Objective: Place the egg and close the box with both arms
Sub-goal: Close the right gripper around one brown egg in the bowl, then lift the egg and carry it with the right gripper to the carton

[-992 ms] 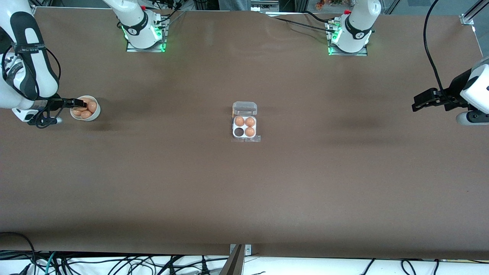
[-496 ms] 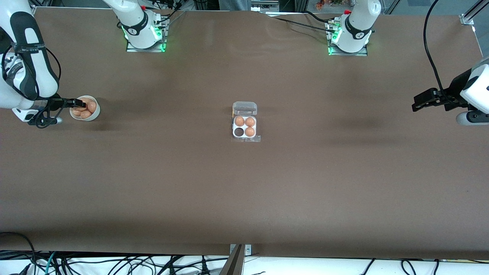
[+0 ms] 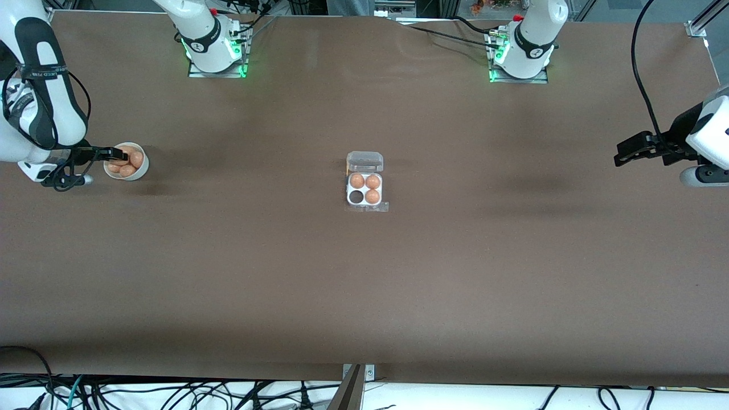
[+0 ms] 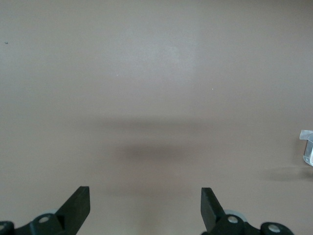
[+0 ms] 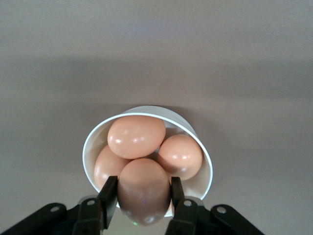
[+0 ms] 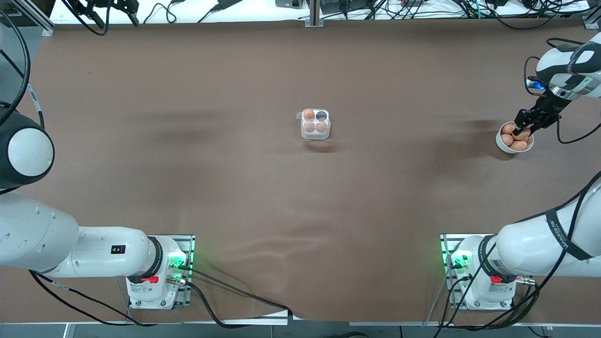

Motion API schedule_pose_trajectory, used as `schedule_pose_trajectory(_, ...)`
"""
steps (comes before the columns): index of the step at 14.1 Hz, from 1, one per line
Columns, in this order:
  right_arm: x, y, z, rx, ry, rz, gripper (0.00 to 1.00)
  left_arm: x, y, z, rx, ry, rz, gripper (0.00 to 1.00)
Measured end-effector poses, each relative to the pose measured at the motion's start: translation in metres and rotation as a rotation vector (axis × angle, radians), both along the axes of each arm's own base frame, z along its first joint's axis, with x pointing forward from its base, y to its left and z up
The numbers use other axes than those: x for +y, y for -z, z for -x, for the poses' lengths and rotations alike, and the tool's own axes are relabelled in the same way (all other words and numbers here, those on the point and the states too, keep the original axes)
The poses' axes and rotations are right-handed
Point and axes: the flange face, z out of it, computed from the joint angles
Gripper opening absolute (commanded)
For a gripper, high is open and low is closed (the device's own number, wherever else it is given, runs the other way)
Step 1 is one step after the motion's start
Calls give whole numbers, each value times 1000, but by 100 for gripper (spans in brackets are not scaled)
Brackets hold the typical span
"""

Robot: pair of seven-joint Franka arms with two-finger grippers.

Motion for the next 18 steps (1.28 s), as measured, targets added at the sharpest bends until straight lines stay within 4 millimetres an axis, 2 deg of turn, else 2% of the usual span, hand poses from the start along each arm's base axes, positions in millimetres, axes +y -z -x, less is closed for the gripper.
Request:
schedule_pose_trajectory(6,10,-29,-24,37,19,-20,40,0,0,0,0,0,0,100)
schedule_pose_trajectory(8,29,-47,-43,53,35,-14,40,0,0,0,0,0,0,100)
schedule_pose_trajectory(9,45,-58,-55,59,40,-4,40,0,0,0,0,0,0,100)
schedule_pose_trajectory(10,67,-69,-67,61,47,12,40,0,0,0,0,0,0,100)
schedule_pose_trajectory(12,124,-87,-91,58,67,58,39,0,0,0,0,0,0,100)
schedule_pose_trajectory(15,231,-100,-110,42,114,143,40,0,0,0,0,0,0,100)
schedule_pose_trajectory(18,348,-113,-109,4,160,222,40,0,0,0,0,0,0,100)
